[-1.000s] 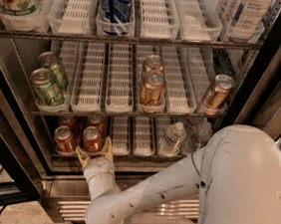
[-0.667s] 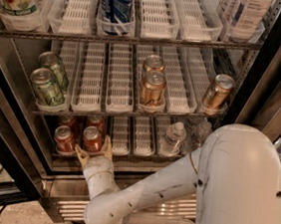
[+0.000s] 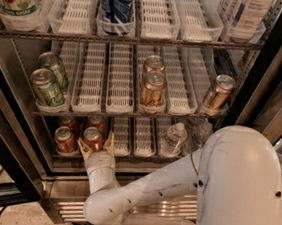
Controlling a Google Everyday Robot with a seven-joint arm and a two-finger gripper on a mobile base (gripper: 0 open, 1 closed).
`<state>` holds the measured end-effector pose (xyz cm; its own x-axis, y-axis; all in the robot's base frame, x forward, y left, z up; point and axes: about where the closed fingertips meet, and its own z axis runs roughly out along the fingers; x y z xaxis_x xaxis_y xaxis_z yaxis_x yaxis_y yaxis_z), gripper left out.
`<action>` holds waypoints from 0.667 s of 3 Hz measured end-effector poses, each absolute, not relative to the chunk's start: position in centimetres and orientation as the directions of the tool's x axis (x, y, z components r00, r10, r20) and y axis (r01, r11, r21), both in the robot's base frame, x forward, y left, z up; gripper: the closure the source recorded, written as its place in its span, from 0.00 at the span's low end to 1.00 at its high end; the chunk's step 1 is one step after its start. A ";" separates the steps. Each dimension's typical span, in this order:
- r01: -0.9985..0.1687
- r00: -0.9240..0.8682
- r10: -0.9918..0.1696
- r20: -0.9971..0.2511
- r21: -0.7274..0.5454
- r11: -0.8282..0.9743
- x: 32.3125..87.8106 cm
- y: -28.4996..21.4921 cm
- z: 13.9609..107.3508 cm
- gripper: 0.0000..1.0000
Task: Pick coke can from bottom shelf of fridge
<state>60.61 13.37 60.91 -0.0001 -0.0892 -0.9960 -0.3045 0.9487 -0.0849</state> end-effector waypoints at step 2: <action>-0.307 -0.012 -0.082 -0.997 -0.074 0.949 61.3 13.8 60.7 0.40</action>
Offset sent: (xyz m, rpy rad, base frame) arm 0.0113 0.0062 -0.0046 0.0079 0.0189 0.0025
